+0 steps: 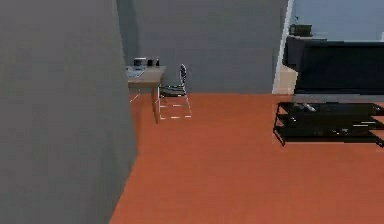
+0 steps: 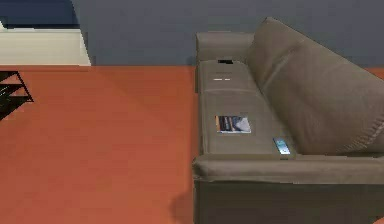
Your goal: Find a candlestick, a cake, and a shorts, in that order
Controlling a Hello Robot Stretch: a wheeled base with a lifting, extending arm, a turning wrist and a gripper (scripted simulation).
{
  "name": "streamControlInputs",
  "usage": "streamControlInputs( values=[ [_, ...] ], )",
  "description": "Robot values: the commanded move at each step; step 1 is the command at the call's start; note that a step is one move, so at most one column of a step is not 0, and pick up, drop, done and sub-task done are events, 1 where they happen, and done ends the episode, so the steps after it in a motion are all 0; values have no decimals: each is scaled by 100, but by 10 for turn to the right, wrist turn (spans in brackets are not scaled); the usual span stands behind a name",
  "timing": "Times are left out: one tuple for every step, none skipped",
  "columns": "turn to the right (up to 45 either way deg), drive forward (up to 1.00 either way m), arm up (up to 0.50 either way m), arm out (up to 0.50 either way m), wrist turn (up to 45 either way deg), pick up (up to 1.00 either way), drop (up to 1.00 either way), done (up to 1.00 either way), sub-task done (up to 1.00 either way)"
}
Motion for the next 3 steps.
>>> streamControlInputs(
  values=[
    [180,0,0,0,0,0,0,0,0],
    [0,5,0,0,0,0,0,0,0],
    [120,0,0,0,0,0,0,0,0]
  ],
)
